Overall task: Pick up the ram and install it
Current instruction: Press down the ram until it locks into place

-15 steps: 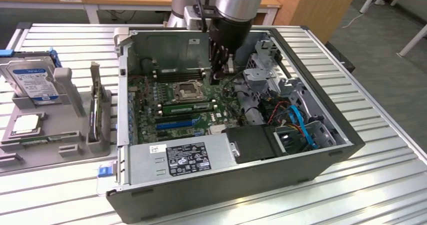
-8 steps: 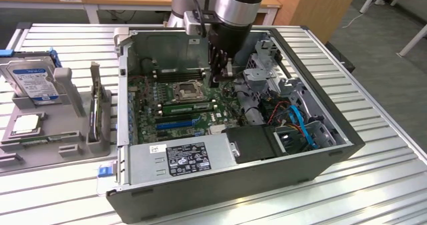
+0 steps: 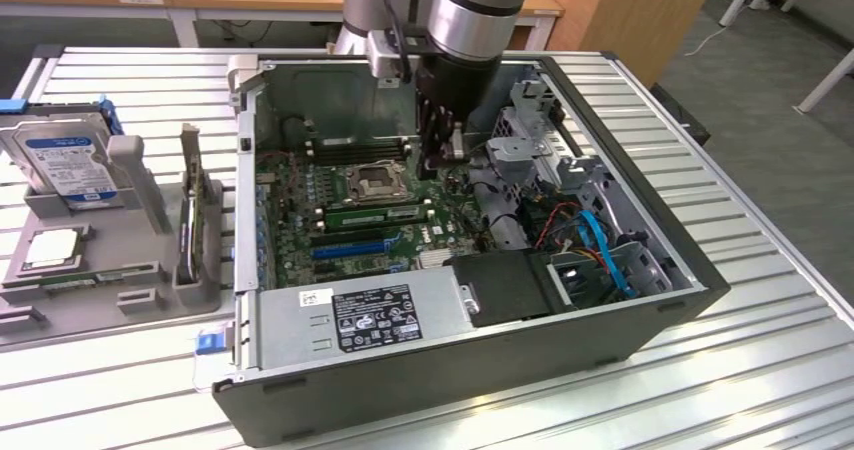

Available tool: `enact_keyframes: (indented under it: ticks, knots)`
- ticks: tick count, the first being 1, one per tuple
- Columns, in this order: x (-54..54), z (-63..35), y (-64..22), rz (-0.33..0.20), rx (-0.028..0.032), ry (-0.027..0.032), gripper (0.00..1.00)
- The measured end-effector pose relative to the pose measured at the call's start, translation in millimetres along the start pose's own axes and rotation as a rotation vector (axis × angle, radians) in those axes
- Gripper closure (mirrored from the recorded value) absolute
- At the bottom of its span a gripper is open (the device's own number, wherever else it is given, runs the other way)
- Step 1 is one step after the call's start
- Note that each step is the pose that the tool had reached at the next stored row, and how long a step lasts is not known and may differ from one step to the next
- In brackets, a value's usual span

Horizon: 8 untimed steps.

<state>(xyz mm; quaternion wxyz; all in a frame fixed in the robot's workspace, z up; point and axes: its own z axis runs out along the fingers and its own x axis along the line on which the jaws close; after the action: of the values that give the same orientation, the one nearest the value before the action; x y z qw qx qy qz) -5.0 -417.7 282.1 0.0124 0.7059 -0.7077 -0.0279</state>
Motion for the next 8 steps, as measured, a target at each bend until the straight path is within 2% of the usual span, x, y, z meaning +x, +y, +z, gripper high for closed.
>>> enact_keyframes:
  ticks: [8]
  knots:
    - [0.1,6.7,-0.4,0.0,0.0,0.0,0.9]
